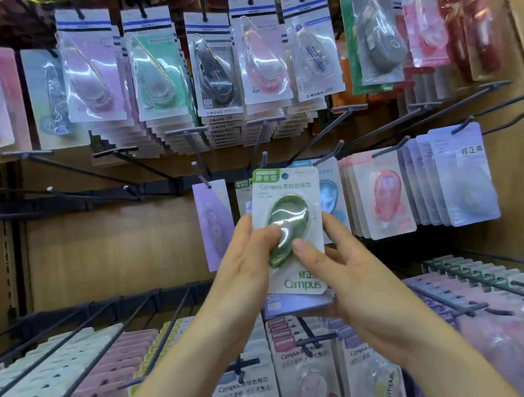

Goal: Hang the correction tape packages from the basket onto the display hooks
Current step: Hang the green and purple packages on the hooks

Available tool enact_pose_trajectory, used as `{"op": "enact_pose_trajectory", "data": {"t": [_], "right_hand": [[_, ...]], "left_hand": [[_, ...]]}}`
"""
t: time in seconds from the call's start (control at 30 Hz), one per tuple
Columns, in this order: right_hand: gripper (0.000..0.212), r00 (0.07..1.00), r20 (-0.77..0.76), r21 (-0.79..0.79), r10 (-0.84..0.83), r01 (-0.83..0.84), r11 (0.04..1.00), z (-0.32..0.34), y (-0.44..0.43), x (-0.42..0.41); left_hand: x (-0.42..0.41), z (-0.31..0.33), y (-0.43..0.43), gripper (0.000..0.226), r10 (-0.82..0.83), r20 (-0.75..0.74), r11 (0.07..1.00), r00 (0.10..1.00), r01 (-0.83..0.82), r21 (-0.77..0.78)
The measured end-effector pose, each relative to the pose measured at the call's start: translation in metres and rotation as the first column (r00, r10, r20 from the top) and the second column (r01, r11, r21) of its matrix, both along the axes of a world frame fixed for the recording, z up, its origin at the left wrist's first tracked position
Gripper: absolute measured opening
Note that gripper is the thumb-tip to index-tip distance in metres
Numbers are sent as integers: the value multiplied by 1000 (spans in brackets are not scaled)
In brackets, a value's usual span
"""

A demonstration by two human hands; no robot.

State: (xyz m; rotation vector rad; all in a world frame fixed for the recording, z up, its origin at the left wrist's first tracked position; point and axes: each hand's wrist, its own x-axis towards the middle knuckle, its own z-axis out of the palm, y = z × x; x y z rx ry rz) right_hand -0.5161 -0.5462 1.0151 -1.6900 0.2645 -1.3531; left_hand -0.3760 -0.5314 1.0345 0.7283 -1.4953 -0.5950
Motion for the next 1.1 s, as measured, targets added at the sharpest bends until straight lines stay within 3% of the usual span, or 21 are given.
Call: {"op": "enact_pose_trajectory", "data": {"t": [0.2, 0.37, 0.57, 0.7, 0.83, 0.93, 1.03, 1.1], "right_hand": [[27, 994, 95, -20, -47, 49, 999, -6, -6, -1], [13, 982, 68, -41, -179, 182, 983, -10, -9, -4], [9, 955, -26, -196, -294, 284, 939, -4, -7, -9], [18, 921, -76, -263, -382, 351, 899, -6, -8, -6], [39, 855, -111, -349, -506, 443, 826, -10, -4, -2], [33, 815, -117, -399, -567, 484, 779, -10, 1, 0], [38, 755, -95, -471, -648, 539, 698, -10, 7, -1], [42, 766, -81, -457, -638, 540, 707, -8, 7, 0]], "left_hand": [[-3, -4, -2, 15, 137, 90, 985, 986, -126, -122], [11, 6, -6, 30, 310, 9, 931, 951, -301, -206], [11, 41, 7, 8, 54, -80, 978, 995, -69, -197], [21, 61, 7, 13, 83, -62, 968, 995, -96, -232], [38, 66, 10, 2, 248, 104, 923, 963, -202, -327], [47, 65, 11, 5, 351, 187, 895, 917, -271, -353], [48, 68, 16, 11, 302, 166, 931, 939, -254, -261], [40, 71, 16, 11, 287, 90, 926, 954, -253, -279]]}}
